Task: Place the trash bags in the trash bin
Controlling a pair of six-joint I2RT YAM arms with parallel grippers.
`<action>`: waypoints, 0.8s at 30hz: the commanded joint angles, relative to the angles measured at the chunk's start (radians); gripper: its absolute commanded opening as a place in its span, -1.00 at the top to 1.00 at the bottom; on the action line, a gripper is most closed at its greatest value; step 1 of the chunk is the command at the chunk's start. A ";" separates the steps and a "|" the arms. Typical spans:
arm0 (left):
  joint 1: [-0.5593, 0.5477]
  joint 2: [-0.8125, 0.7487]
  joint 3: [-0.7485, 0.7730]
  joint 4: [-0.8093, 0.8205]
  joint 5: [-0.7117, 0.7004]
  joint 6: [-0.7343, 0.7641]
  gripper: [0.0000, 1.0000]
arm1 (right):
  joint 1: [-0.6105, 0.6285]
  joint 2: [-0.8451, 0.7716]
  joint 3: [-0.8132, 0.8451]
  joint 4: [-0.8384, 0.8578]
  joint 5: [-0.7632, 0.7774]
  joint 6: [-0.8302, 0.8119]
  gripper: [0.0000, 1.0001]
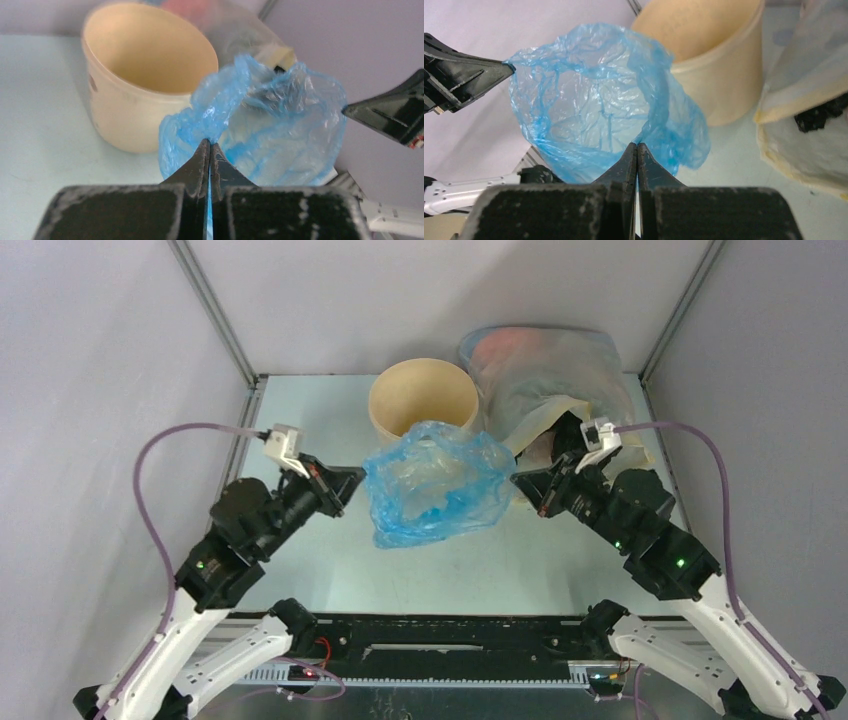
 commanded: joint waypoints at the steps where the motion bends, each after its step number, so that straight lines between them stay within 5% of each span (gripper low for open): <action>1: 0.000 0.081 0.200 -0.075 -0.145 0.099 1.00 | -0.002 0.081 0.166 0.048 -0.034 -0.025 1.00; 12: 0.035 0.313 0.544 -0.033 -0.279 0.189 1.00 | -0.061 0.266 0.469 0.120 -0.010 -0.091 1.00; 24: 0.251 0.505 0.623 0.224 -0.283 0.081 1.00 | -0.198 0.530 0.674 0.228 -0.061 -0.041 1.00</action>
